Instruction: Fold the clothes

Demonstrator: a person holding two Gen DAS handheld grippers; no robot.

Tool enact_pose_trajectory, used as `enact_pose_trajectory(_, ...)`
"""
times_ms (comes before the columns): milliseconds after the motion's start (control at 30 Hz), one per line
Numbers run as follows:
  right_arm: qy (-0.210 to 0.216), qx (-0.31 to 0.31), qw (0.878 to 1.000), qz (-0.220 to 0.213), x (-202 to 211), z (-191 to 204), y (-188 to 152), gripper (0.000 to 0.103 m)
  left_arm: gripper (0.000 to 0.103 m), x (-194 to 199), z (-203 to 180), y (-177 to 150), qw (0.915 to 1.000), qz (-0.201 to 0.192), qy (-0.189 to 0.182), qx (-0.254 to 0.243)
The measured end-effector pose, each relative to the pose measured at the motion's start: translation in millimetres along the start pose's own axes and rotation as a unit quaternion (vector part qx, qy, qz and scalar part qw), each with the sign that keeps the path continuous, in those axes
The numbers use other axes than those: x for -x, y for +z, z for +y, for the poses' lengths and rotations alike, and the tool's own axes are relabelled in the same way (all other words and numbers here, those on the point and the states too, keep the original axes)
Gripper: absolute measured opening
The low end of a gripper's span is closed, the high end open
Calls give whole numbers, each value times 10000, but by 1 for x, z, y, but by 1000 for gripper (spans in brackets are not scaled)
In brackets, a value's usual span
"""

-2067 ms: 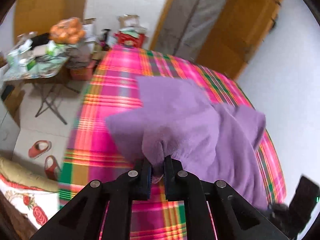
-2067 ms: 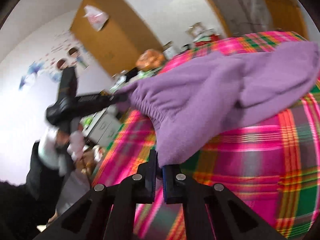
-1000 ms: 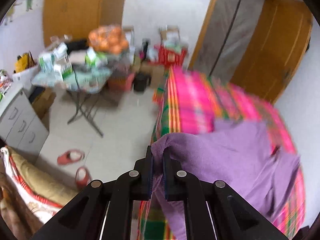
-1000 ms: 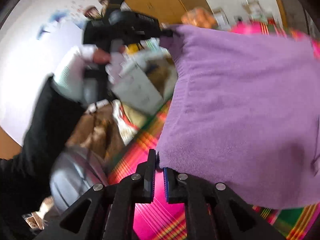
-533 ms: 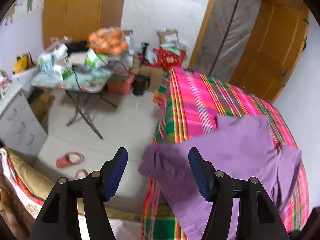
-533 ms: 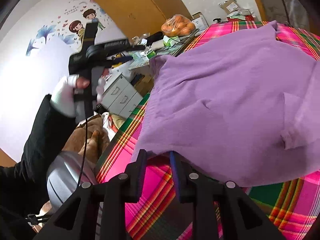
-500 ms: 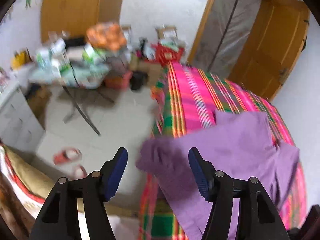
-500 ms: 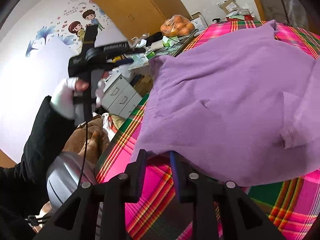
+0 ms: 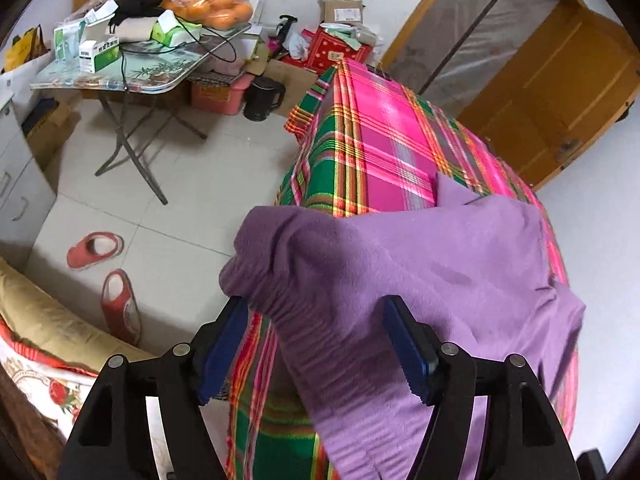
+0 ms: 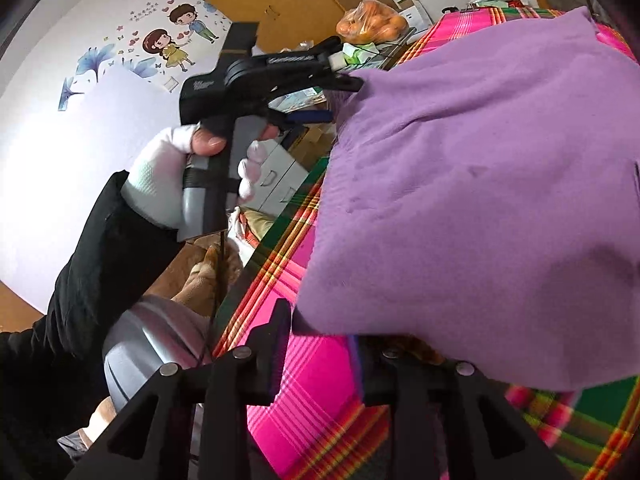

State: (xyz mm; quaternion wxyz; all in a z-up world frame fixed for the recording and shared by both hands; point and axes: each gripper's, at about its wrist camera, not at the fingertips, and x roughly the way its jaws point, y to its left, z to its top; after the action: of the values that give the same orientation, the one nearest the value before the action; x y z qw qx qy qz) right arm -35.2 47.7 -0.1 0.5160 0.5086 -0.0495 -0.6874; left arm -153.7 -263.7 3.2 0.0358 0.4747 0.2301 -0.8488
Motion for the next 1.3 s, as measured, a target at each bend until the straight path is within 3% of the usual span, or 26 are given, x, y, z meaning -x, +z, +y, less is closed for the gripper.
enact_pose_trajectory(33, -4, 3, 10000, -8, -1, 1, 1, 28, 56, -3, -3, 2, 10000, 30, 77, -13)
enact_pose_trajectory(100, -65, 111, 9999, -85, -4, 5, 4, 3, 29, -7, -5, 4, 9997, 97, 234, -41)
enact_pose_trajectory(233, -173, 387, 9989, -206, -12, 19, 14, 3, 12, 6, -9, 16, 9989, -208, 373, -200)
enact_pose_trajectory(333, -91, 536, 9980, -320, -19, 33, 29, 3, 10, 27, -7, 30, 9967, -680, 383, -219)
enact_pose_trajectory(400, 49, 760, 9963, -406, -23, 50, 40, 3, 1, 29, -1, 34, 9966, -716, 388, -151)
enact_pose_trajectory(467, 57, 969, 9950, -248, -37, 60, 44, 6, 1, 31, 4, 38, 9964, -751, 393, -84)
enact_pose_trajectory(600, 18, 542, 9981, 287, -63, 45, 34, 14, 11, 34, 14, 44, 9958, -799, 436, 11)
enact_pose_trajectory(700, 162, 666, 9970, 357, -48, 44, 19, 15, 19, 46, 8, 32, 9944, -879, 549, -207)
enact_pose_trajectory(800, 36, 766, 9967, 284, -17, 38, 2, 15, 28, 73, -11, 16, 9932, -1067, 222, -409)
enact_pose_trajectory(933, -750, 627, 9940, -486, 46, 12, -3, 18, 34, 94, -55, -13, 9890, -1106, -157, -974)
enact_pose_trajectory(1033, -1818, 661, 9754, -1055, 80, -14, -2, 40, 34, 100, -87, -39, 9851, -941, -442, -1370)
enact_pose_trajectory(1100, -2380, 708, 9627, -1077, 88, -32, -2, 41, 34, 105, -107, -56, 9813, -839, -645, -1608)
enact_pose_trajectory(1167, -2671, 893, 9551, -925, 83, -40, 1, 41, 35, 108, -118, -74, 9798, -789, -797, -1658)
enact_pose_trajectory(1300, -2846, 1558, 9436, -658, 57, -32, 11, 42, 35, 107, -127, -101, 9798, -665, -956, -1625)
